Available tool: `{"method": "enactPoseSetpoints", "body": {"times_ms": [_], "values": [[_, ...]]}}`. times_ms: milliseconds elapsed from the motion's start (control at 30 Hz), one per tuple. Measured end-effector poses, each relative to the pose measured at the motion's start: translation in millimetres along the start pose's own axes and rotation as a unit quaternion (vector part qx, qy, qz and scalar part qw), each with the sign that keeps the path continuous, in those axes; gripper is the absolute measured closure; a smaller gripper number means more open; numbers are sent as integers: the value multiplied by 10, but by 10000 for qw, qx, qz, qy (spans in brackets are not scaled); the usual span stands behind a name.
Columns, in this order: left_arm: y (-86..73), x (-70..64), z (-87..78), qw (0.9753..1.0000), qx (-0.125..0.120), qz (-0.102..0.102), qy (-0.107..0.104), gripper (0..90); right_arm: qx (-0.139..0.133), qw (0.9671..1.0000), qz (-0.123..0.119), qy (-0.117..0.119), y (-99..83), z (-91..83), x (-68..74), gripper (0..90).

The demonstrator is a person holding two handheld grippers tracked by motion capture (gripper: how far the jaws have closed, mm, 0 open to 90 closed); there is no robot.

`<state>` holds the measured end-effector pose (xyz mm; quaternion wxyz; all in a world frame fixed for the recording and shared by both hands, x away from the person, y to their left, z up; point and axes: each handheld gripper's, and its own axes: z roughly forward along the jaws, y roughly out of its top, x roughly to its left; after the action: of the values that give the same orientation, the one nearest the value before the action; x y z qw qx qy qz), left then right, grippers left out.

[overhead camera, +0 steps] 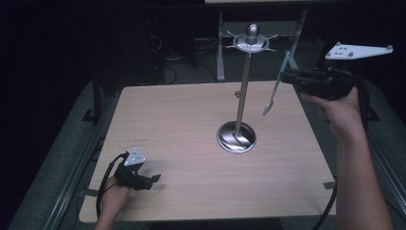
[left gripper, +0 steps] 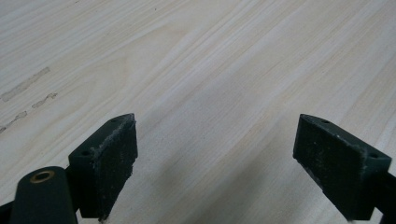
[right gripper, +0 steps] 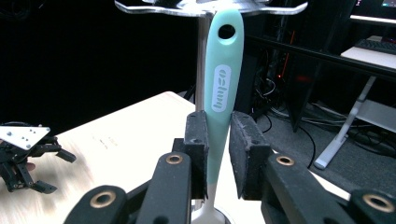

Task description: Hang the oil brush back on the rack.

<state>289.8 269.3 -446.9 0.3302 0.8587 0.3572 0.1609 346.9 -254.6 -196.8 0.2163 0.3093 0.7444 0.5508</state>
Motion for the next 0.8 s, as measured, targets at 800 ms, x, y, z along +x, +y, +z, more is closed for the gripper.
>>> {"method": "enactPoseSetpoints", "body": {"times_ms": [800], "values": [[-3, 2, -3, 10000, 8, -9, -11, 134, 104, 9999, -93, 50, 138, 149, 21, 770]]}}
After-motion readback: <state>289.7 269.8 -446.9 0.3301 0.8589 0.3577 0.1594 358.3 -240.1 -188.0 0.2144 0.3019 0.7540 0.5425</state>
